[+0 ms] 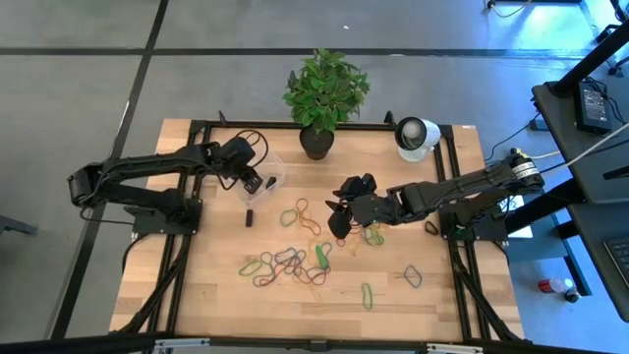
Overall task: Pick and place rubber bands into bin
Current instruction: Put the blue rubber band into the transparent bin
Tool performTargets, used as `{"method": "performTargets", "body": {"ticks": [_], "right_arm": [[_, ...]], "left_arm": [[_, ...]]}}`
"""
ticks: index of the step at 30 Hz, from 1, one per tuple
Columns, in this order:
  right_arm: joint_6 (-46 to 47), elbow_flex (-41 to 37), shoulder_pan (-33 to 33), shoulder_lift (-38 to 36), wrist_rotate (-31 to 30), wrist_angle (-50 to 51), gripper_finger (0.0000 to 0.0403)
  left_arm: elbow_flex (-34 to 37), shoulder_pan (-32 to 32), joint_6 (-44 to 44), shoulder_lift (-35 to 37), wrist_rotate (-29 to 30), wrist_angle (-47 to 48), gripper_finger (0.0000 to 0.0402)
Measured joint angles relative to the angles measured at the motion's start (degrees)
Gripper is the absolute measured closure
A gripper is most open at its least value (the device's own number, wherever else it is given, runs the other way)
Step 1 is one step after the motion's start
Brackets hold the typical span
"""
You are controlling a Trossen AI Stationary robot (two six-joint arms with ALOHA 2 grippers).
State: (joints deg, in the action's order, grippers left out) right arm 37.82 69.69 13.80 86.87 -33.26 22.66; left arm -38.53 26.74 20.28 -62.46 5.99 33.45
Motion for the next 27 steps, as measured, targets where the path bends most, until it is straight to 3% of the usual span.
{"method": "performTargets", "body": {"ticks": [6,12,16,20,23,27], "right_arm": [[-5.4,0.0,0.0,0.0,-0.1,0.0,0.0231],[0.0,0.1,-0.1,0.0,-0.1,4.8,0.0237],[2.5,0.1,-0.1,0.0,3.9,16.0,0.0298],[2.4,0.1,0.7,0.0,5.6,25.0,0.0388],[2.2,-0.6,1.3,-0.7,5.8,30.5,0.0389],[1.7,-8.7,2.4,-7.0,6.0,27.6,0.0398]], "left_arm": [[-5.1,0.0,-1.4,1.5,-4.5,0.3,0.0269],[-10.1,-3.4,0.4,3.4,-2.4,7.0,0.0318],[-13.5,-9.6,1.5,3.5,2.5,12.0,0.0386],[-15.5,-16.2,2.9,3.4,4.7,11.9,0.0399],[-17.0,-21.8,8.8,2.6,7.5,14.7,0.0400],[-20.1,-30.8,20.9,-0.9,14.7,22.4,0.0400]]}}
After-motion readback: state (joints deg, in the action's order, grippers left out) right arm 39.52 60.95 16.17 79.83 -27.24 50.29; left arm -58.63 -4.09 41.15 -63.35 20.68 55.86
